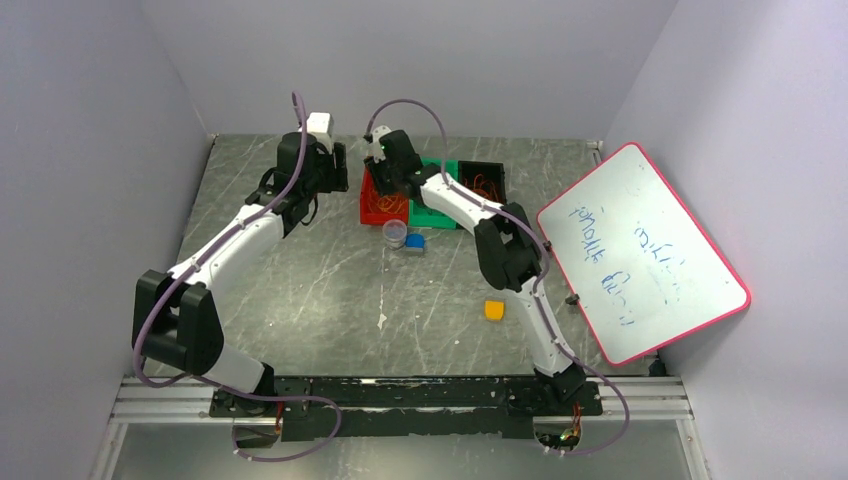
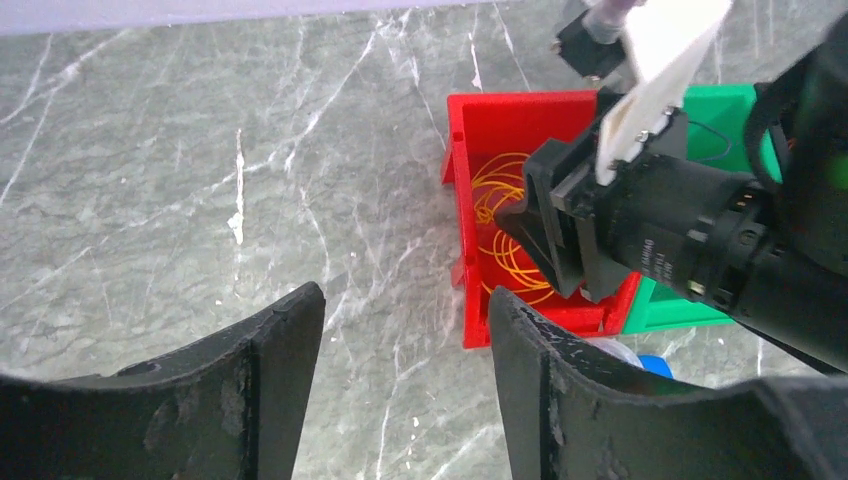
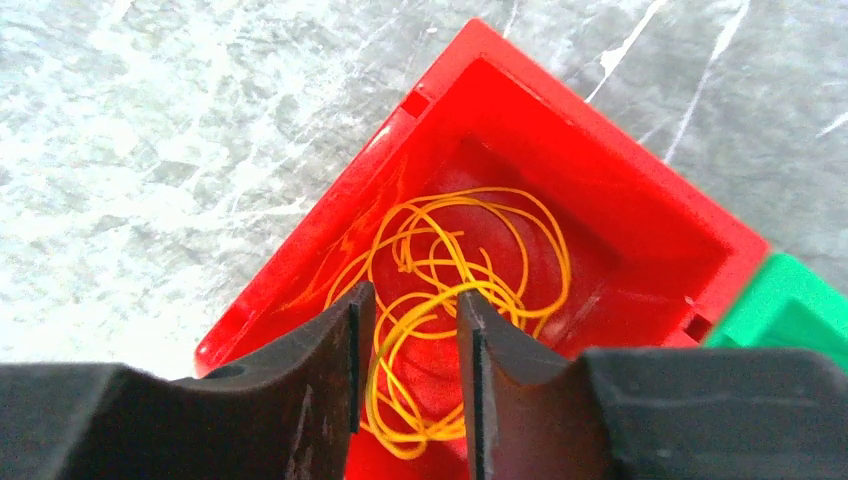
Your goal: Untangle the cables
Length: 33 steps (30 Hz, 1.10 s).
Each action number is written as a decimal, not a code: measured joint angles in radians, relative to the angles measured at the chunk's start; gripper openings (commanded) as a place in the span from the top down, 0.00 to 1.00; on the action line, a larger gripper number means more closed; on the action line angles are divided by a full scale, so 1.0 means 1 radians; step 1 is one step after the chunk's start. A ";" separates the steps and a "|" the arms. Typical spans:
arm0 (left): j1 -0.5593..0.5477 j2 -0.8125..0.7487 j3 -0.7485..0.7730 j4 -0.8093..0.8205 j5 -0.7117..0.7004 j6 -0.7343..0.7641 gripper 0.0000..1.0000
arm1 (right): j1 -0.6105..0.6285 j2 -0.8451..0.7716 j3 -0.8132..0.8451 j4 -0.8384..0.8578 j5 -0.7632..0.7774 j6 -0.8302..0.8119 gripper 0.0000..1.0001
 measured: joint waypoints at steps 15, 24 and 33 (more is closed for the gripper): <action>0.007 -0.023 -0.005 0.018 -0.023 0.000 0.29 | -0.002 -0.450 -0.432 0.114 0.029 -0.012 0.27; 0.099 -0.123 -0.029 0.019 -0.004 -0.027 0.26 | -0.158 -0.926 -0.949 0.300 -0.013 0.126 0.06; 0.121 -0.372 -0.109 -0.006 0.039 -0.079 0.00 | -0.341 -1.383 -1.293 0.350 0.072 0.211 0.00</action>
